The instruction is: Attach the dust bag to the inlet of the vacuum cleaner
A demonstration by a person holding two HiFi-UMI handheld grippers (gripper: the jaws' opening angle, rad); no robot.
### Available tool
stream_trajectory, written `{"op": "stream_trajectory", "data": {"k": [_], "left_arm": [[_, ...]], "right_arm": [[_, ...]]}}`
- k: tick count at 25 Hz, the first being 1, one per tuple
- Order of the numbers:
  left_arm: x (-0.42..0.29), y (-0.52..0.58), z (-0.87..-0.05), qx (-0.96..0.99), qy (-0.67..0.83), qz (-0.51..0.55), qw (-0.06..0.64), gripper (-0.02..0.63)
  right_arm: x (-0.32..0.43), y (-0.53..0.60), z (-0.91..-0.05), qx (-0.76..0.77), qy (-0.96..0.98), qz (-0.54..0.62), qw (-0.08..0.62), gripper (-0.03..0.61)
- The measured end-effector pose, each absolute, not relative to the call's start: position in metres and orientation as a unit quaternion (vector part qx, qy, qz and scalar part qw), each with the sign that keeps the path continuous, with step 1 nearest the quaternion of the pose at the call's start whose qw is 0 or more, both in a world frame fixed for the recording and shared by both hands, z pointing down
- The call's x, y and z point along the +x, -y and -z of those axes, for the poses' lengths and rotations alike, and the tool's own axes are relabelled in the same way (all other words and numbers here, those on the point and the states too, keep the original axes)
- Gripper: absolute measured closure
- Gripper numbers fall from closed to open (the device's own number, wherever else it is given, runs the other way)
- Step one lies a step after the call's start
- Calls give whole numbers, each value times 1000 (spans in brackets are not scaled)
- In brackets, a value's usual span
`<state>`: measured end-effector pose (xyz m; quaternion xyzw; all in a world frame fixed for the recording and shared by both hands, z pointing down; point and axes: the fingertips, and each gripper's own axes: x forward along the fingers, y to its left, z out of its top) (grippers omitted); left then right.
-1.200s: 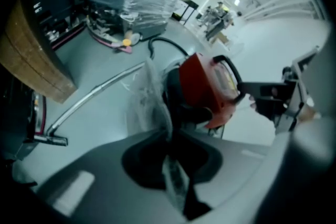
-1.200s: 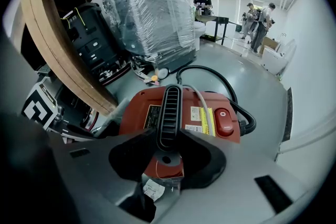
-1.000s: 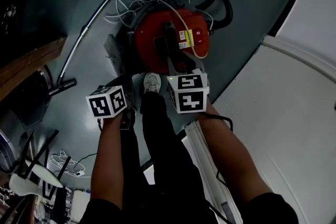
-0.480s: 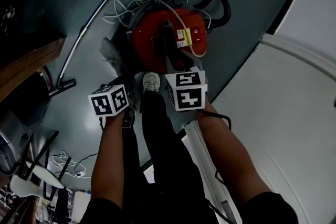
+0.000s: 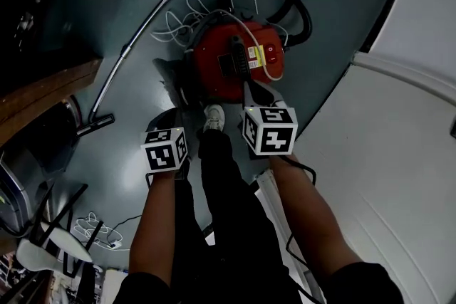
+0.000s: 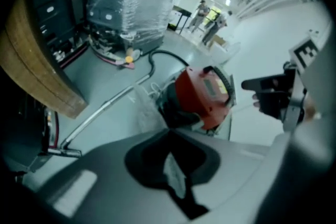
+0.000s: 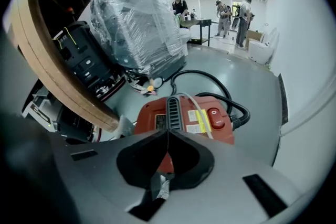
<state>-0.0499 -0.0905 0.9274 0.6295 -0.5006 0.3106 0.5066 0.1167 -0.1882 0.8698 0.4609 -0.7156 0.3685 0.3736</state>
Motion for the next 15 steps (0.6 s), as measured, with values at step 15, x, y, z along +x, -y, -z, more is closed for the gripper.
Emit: {"op": "stream_trajectory", "data": {"k": [15], "left_arm": [[-71,151,-633,731,548,-193,359,617]], "right_arm": [[31,168,-634,454,783,-333,264,580]]}}
